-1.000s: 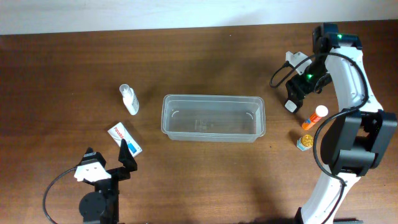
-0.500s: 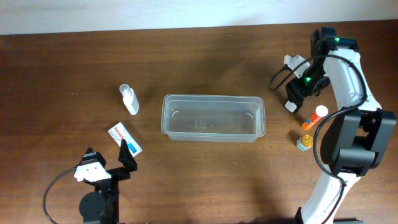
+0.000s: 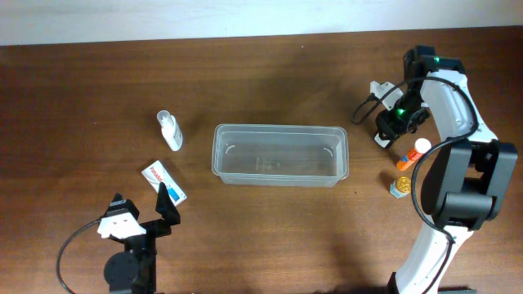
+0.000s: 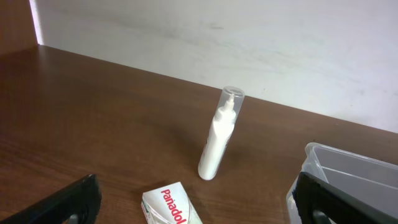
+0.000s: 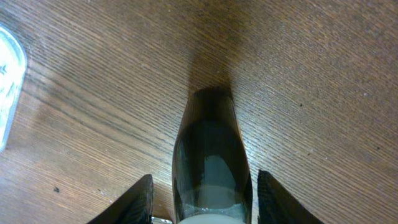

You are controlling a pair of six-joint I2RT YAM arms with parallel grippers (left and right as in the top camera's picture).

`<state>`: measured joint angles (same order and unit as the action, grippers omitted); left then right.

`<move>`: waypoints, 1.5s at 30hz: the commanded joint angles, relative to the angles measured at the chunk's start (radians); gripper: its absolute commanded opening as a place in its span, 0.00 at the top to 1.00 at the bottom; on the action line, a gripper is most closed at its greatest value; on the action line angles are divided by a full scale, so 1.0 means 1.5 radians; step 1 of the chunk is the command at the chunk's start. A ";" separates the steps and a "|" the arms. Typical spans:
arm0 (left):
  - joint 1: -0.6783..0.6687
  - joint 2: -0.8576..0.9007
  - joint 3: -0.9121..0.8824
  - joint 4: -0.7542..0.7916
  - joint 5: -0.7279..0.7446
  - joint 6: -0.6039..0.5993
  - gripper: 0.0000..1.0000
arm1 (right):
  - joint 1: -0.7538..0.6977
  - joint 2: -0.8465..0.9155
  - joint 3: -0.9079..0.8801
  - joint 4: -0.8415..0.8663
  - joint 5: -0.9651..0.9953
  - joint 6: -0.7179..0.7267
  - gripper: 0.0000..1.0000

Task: Pack container
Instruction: 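Grasp the brown bottle with right gripper and carry it over container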

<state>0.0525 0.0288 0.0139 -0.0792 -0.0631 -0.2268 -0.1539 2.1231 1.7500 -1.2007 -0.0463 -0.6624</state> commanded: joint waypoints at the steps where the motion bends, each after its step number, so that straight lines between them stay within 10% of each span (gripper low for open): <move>1: 0.000 0.000 -0.003 -0.001 0.005 0.012 0.01 | -0.003 0.009 -0.003 0.002 -0.009 0.006 0.60; 18: 0.000 0.000 -0.003 -0.001 0.005 0.012 0.00 | -0.002 -0.002 0.065 -0.017 -0.008 0.081 0.82; 45: 0.000 0.000 -0.003 -0.001 0.005 0.012 0.00 | 0.152 -0.049 0.452 -0.332 -0.078 0.476 0.83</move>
<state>0.0525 0.0288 0.0139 -0.0792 -0.0631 -0.2268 0.0010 2.0720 2.4069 -1.6928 -0.1337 -0.0471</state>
